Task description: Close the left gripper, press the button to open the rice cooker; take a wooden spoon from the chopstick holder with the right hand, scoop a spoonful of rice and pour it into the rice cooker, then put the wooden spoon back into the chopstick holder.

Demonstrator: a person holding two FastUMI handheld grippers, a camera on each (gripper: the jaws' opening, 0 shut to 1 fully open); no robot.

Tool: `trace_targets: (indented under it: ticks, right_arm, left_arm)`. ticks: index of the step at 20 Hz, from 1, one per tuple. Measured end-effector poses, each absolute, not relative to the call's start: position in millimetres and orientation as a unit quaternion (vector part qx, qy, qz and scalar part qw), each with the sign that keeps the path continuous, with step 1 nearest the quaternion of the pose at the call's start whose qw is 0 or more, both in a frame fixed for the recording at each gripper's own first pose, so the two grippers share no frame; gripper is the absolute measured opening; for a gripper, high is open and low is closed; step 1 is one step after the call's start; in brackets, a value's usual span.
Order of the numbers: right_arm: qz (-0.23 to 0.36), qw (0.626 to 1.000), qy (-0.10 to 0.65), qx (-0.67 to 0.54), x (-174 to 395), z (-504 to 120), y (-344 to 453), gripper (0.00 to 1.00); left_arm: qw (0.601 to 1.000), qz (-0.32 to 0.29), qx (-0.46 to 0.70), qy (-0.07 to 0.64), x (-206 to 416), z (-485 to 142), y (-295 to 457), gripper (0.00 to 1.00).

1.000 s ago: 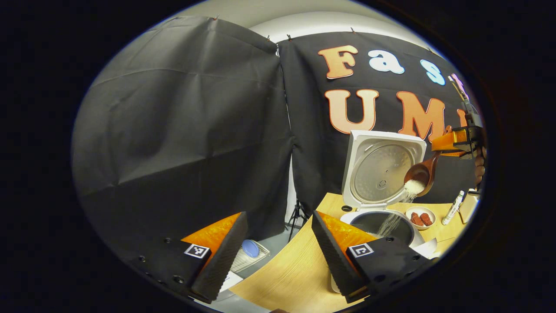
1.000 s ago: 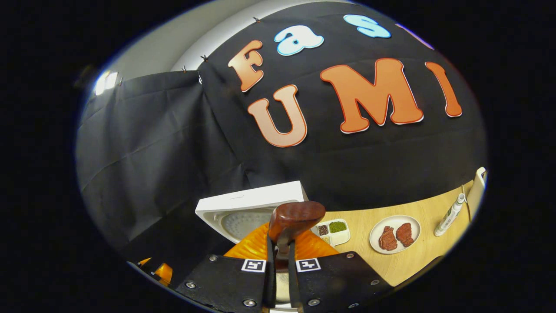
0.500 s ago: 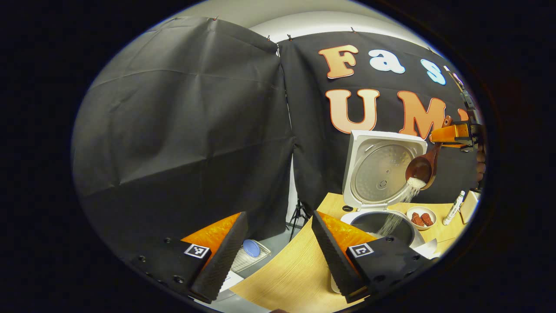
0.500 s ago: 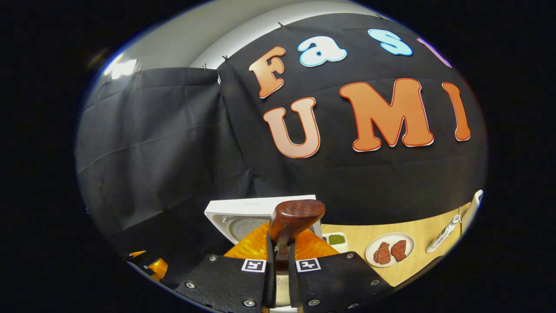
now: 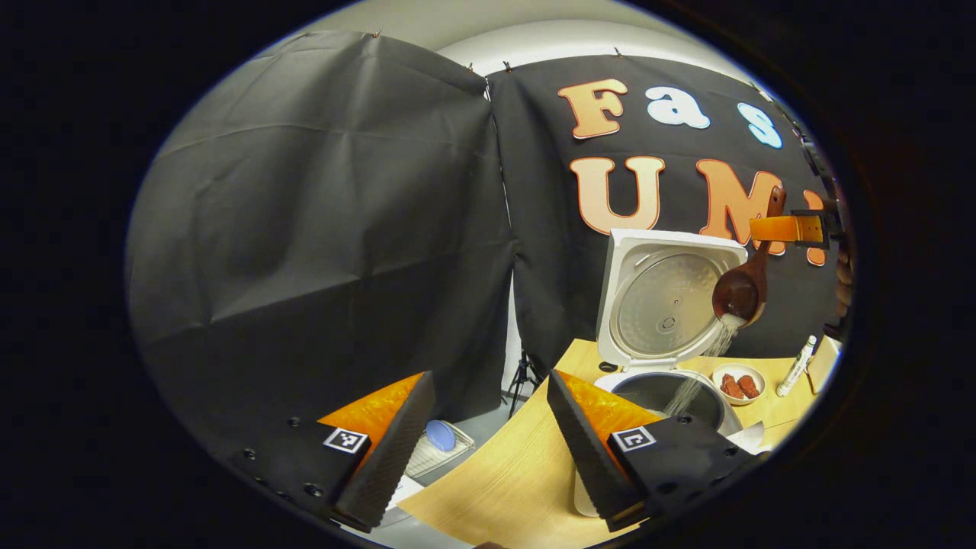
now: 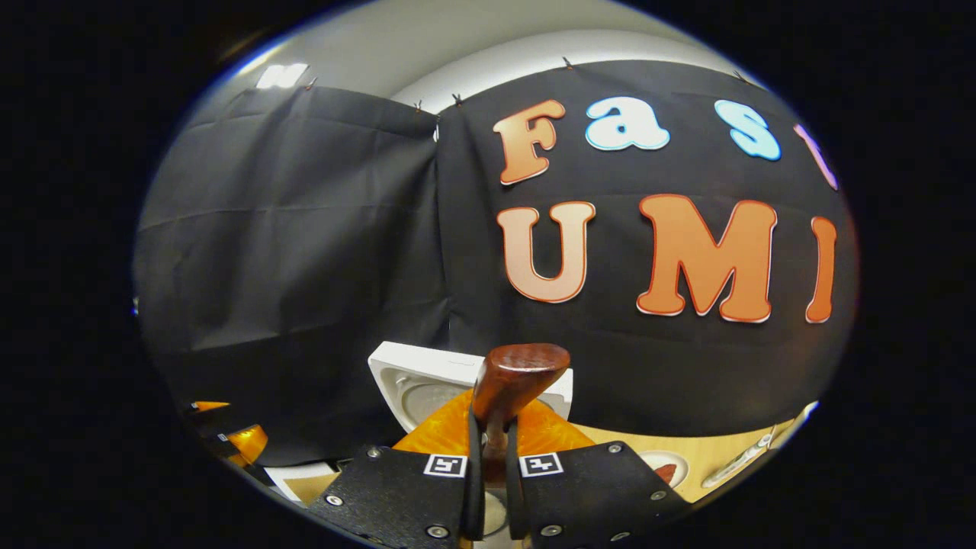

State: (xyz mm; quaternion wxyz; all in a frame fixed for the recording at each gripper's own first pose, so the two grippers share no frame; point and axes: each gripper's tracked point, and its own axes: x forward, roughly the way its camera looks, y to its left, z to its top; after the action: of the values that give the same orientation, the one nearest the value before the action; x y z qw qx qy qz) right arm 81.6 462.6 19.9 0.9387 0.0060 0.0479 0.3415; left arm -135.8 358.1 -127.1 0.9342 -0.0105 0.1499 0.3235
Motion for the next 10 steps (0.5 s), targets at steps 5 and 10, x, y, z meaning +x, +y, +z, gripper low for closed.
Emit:
trace_targets:
  ticks: [5,10]
  right_arm:
    - [0.361,0.932,0.026,-0.032,71.8,19.4,475.7,0.11]
    - [0.371,0.923,-0.004,-0.105,61.5,9.7,483.9,0.11]
  left_arm:
    - [0.932,0.33,-0.006,0.148,-136.5,-125.3,361.8,1.0]
    - [0.929,0.335,-0.014,0.159,-138.0,-134.1,362.2,0.99]
